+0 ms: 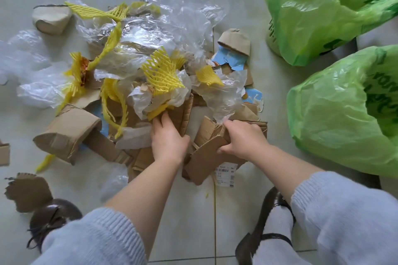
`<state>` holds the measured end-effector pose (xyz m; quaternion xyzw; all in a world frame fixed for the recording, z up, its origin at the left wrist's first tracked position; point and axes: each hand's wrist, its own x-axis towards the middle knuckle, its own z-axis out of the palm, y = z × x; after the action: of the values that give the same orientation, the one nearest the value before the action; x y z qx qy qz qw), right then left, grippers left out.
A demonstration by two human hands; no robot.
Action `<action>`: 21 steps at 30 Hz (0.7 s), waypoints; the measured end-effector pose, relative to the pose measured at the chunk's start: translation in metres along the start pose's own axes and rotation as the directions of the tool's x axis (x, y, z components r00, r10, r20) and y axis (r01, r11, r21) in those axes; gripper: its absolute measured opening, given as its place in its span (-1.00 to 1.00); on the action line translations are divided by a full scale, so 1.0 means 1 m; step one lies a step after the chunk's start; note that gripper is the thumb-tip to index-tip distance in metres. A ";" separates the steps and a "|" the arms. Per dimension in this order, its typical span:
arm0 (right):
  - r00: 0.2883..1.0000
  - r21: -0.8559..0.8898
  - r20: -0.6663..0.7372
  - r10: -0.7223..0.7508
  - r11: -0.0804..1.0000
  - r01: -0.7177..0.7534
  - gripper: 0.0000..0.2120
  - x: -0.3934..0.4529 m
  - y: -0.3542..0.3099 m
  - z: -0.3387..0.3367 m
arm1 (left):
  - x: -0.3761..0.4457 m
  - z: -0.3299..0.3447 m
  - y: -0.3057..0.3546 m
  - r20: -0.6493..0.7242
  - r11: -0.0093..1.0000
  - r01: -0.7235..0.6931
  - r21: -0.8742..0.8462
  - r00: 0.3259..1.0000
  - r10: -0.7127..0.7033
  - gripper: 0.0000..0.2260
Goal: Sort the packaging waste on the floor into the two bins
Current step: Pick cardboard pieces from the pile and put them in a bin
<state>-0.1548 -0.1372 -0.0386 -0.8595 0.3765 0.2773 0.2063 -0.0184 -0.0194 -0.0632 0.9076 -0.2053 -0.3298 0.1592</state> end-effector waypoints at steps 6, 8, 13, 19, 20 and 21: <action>0.993 0.030 0.076 -0.095 0.995 0.093 -0.59 0.013 0.009 -0.005 | 0.009 -0.007 -0.015 -0.030 0.990 0.021 0.138 0.999 -0.017 -0.42; 0.993 -0.002 0.090 -0.079 0.997 0.080 -0.58 0.018 0.011 -0.004 | 0.011 -0.008 -0.019 -0.044 0.994 0.007 0.110 0.999 -0.002 -0.36; 0.995 -0.023 0.064 -0.082 0.996 0.084 -0.57 0.027 0.011 -0.006 | 0.020 -0.015 -0.027 -0.066 0.992 0.014 0.124 0.998 -0.006 -0.18; 0.991 -0.041 0.087 -0.101 0.994 0.105 -0.58 0.032 0.011 -0.005 | 0.025 -0.018 -0.032 -0.056 0.981 0.001 0.192 0.998 0.010 -0.31; 0.990 -0.026 0.093 -0.103 0.994 0.106 -0.58 0.031 0.011 -0.005 | 0.024 -0.017 -0.031 -0.035 0.977 -0.023 0.214 0.999 0.031 -0.40; 0.990 -0.012 0.098 -0.104 0.994 0.105 -0.58 0.031 0.011 -0.006 | 0.022 -0.016 -0.031 -0.017 0.971 -0.057 0.232 0.998 0.063 -0.51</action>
<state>-0.1436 -0.1636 -0.0554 -0.8654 0.3181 0.3108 0.2310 0.0159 -0.0007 -0.0765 0.9173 -0.2677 -0.2876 0.0646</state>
